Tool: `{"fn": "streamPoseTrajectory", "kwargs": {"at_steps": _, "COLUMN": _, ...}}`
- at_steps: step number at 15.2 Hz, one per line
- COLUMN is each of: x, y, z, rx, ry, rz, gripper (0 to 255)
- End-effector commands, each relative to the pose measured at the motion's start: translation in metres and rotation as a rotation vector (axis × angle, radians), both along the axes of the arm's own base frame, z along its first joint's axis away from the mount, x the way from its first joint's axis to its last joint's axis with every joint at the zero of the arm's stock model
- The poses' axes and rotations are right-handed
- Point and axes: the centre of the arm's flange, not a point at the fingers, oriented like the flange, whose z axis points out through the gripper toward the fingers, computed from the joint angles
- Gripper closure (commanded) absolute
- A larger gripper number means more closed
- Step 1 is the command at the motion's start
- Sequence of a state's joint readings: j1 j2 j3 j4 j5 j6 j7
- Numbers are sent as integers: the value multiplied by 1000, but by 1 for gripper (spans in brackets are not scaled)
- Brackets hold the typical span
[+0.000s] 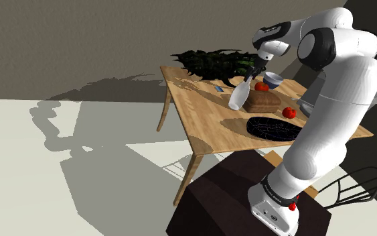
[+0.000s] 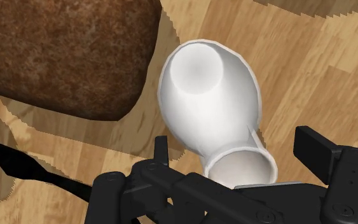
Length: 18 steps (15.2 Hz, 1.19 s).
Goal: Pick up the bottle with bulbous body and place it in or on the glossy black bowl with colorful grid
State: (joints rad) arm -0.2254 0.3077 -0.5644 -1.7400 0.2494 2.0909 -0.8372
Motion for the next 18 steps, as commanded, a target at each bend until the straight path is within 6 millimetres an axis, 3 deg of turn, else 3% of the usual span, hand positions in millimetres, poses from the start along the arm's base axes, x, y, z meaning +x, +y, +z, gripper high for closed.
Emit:
{"fn": "streamPoseTrajectory", "kwargs": {"at_steps": 1, "x": 0, "y": 0, "z": 0, "rx": 0, "ry": 0, "rz": 0, "gripper": 0}}
{"fn": "streamPoseTrajectory", "kwargs": {"at_steps": 4, "x": 0, "y": 0, "z": 0, "rx": 0, "ry": 0, "rz": 0, "gripper": 0}}
{"fn": "streamPoseTrajectory", "kwargs": {"at_steps": 5, "x": 0, "y": 0, "z": 0, "rx": 0, "ry": 0, "rz": 0, "gripper": 255}}
{"fn": "streamPoseTrajectory", "kwargs": {"at_steps": 14, "x": 0, "y": 0, "z": 0, "rx": 0, "ry": 0, "rz": 0, "gripper": 255}}
{"fn": "streamPoseTrajectory", "kwargs": {"at_steps": 18, "x": 0, "y": 0, "z": 21, "rx": 0, "ry": 0, "rz": 0, "gripper": 255}}
